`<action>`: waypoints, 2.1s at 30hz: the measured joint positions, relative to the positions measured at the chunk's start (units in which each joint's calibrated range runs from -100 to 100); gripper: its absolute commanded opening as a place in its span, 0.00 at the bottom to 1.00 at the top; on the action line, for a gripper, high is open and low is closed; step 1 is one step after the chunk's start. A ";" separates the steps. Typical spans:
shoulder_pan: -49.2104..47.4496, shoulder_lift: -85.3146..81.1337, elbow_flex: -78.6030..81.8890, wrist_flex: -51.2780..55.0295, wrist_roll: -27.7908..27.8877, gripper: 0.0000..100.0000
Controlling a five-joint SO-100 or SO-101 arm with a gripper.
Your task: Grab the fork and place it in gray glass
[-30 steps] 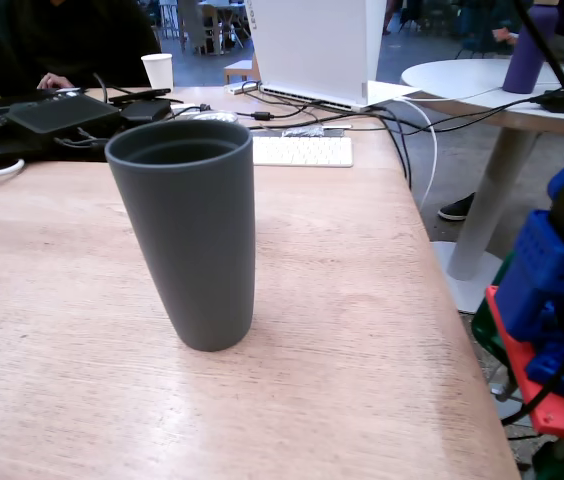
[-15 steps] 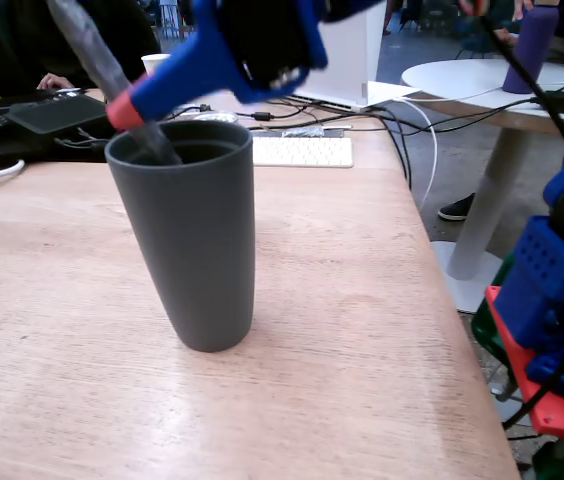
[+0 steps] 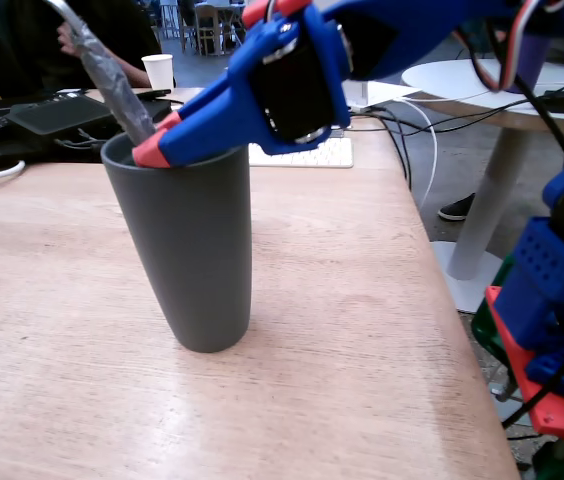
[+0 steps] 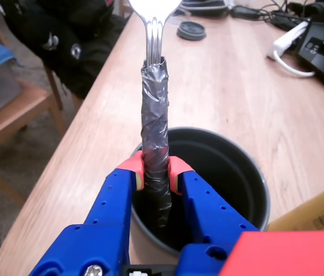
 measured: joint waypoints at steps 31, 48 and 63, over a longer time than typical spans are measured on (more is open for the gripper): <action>2.72 -0.09 0.18 -5.05 -0.34 0.44; 2.54 -35.71 8.39 28.16 -0.34 0.43; 2.72 -48.68 51.40 12.42 -5.32 0.43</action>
